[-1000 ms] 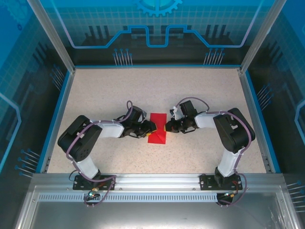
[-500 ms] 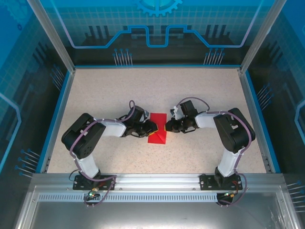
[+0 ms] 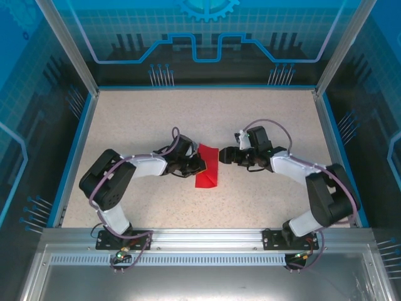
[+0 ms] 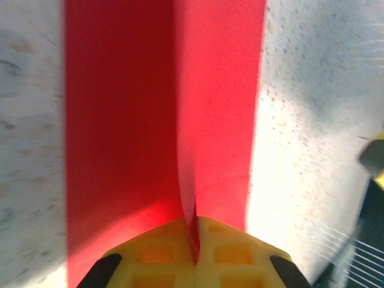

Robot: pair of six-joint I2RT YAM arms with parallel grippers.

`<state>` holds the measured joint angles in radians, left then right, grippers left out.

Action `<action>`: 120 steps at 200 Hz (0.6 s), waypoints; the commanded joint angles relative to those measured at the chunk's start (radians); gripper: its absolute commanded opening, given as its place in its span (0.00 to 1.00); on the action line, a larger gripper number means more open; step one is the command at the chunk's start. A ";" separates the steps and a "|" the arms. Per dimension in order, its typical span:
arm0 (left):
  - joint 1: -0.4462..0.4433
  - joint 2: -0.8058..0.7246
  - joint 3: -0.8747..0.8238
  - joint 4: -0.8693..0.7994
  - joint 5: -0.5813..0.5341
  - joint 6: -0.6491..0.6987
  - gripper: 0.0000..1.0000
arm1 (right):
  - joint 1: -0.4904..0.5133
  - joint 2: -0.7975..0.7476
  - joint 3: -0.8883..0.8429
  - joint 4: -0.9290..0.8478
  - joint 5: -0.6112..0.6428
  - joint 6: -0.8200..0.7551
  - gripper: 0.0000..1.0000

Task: Fold a paper plane with a square sheet of paper (pick it up from the middle)
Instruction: Turn over the paper at the center of the table.

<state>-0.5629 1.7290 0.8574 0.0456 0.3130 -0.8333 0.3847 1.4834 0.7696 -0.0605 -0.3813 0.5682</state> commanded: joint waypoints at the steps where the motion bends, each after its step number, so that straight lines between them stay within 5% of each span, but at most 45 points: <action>1: -0.011 -0.098 0.110 -0.287 -0.176 0.159 0.02 | -0.024 -0.095 -0.034 -0.053 0.133 -0.012 0.86; 65: -0.086 -0.148 0.415 -0.782 -0.761 0.438 0.02 | -0.039 -0.275 -0.055 -0.144 0.288 -0.037 0.99; 120: -0.205 0.119 0.619 -0.944 -1.254 0.520 0.02 | -0.060 -0.312 -0.085 -0.174 0.374 0.021 0.99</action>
<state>-0.7193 1.7077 1.4113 -0.7425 -0.6296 -0.3794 0.3458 1.1919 0.7033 -0.1871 -0.0727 0.5560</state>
